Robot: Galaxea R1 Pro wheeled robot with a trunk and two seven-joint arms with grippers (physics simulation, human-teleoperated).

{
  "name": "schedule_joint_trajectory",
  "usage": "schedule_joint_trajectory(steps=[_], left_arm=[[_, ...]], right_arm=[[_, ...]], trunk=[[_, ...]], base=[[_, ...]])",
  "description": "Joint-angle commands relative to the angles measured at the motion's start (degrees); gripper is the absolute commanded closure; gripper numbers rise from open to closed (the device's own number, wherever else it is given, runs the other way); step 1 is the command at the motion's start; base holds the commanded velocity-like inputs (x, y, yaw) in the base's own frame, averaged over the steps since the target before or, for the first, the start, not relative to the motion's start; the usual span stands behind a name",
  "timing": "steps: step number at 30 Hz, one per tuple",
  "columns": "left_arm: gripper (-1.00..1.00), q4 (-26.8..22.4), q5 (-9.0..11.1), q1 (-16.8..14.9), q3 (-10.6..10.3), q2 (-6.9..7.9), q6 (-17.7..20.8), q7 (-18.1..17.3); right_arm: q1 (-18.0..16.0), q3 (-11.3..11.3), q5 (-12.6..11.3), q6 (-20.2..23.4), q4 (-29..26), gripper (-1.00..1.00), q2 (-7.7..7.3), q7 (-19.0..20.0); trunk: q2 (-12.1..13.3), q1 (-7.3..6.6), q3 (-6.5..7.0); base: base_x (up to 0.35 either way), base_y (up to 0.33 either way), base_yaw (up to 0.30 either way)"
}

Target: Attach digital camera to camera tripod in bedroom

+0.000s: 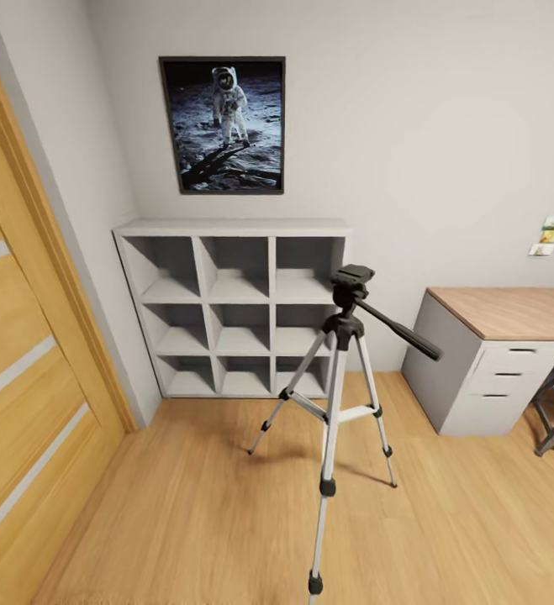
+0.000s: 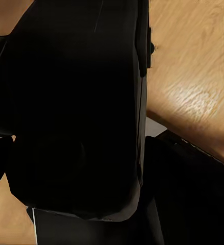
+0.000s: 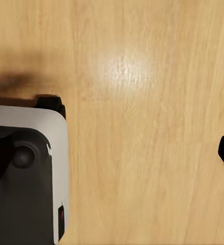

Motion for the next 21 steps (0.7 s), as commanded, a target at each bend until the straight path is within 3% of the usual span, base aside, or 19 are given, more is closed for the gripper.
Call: schedule_joint_trajectory(steps=[1, 7, 21], left_arm=[[1.00, -0.1, 0.3, 0.0, -0.5, -0.01, 0.0, 0.1], [1.00, 0.0, 0.3, 0.0, -0.5, 0.00, 0.0, 0.1], [1.00, -0.1, 0.3, 0.0, -0.5, 0.00, 0.0, 0.1]], right_arm=[[-0.1, -0.5, 0.5, -0.4, 0.2, -1.00, -0.05, 0.1], [-0.1, -0.5, 0.5, -0.5, 0.2, -1.00, -0.08, 0.1], [0.0, -0.5, 0.5, -0.5, 0.1, -1.00, -0.10, 0.1]], trunk=[[-0.1, 0.01, -0.07], [-0.1, 0.01, -0.07], [-0.1, 0.01, -0.07]], base=[[0.000, 0.000, 0.298], [0.000, 0.000, 0.178], [0.000, 0.000, 0.014]])
